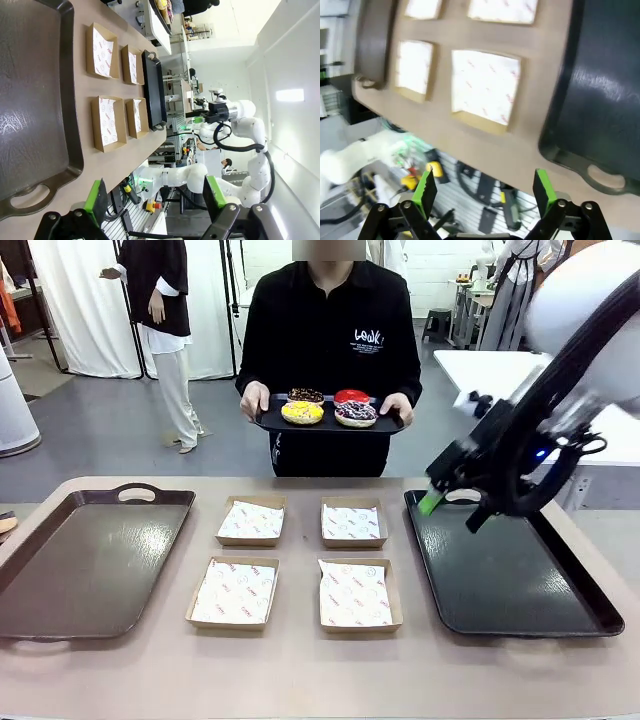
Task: Individually package the donuts and arrange them on the tray.
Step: Pick up one Paper togo box.
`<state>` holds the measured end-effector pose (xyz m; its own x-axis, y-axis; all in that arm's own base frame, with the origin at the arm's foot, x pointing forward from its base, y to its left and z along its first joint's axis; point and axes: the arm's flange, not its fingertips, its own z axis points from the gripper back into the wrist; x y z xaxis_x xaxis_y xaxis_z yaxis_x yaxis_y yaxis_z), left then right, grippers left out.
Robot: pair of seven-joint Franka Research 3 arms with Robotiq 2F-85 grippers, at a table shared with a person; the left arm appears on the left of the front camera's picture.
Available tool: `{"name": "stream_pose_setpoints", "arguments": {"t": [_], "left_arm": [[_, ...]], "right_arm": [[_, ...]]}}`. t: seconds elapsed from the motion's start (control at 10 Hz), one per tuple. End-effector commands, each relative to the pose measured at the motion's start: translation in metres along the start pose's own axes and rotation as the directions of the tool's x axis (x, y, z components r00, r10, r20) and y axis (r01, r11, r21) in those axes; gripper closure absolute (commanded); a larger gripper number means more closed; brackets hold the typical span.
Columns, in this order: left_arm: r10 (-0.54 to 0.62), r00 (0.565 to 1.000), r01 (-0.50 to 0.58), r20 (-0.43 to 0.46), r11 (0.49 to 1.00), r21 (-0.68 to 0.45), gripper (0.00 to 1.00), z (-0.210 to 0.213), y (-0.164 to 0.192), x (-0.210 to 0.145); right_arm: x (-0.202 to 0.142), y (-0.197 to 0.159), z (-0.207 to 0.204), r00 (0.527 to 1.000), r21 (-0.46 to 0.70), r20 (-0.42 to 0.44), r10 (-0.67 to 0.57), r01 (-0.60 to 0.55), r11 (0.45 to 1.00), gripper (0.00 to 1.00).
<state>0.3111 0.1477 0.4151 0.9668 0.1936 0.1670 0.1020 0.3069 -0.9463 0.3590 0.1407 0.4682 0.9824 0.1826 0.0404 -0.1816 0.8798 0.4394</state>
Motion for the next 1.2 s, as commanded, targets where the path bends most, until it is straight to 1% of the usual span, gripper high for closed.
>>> {"name": "stream_pose_setpoints", "arguments": {"t": [0.0,0.3,0.4,0.5,0.6,0.7,1.1], "left_arm": [[-0.003,1.0,0.003,0.006,1.0,-0.014,0.0,0.002,0.0,-0.001],[-0.003,1.0,0.003,0.006,1.0,-0.014,0.0,0.002,0.0,-0.001],[-0.003,1.0,0.003,0.006,1.0,-0.014,0.0,0.002,0.0,-0.001],[-0.003,1.0,0.003,0.006,1.0,-0.014,0.0,0.002,0.0,-0.001],[-0.003,1.0,0.003,0.006,1.0,-0.014,0.0,0.002,0.0,-0.001],[-0.003,1.0,0.003,0.006,1.0,-0.014,0.0,0.002,0.0,-0.001],[-0.003,1.0,0.003,0.006,1.0,-0.014,0.0,0.002,0.0,-0.001]], "right_arm": [[0.002,0.014,-0.033,1.0,-0.16,-0.013,-0.015,0.013,0.987,0.0],[-0.002,0.024,-0.066,1.0,-0.269,-0.009,-0.006,0.003,0.963,0.0],[-0.004,0.026,-0.074,1.0,-0.285,0.002,0.0,0.001,0.958,0.0],[-0.009,0.028,-0.078,1.0,-0.289,0.02,0.013,-0.007,0.957,0.0],[-0.014,0.027,-0.076,0.999,-0.262,0.022,0.03,-0.023,0.965,0.0],[-0.006,0.027,-0.07,1.0,-0.263,-0.016,0.024,-0.027,0.965,0.0],[-0.006,0.027,-0.07,1.0,-0.263,-0.016,0.024,-0.027,0.965,0.0]]}}
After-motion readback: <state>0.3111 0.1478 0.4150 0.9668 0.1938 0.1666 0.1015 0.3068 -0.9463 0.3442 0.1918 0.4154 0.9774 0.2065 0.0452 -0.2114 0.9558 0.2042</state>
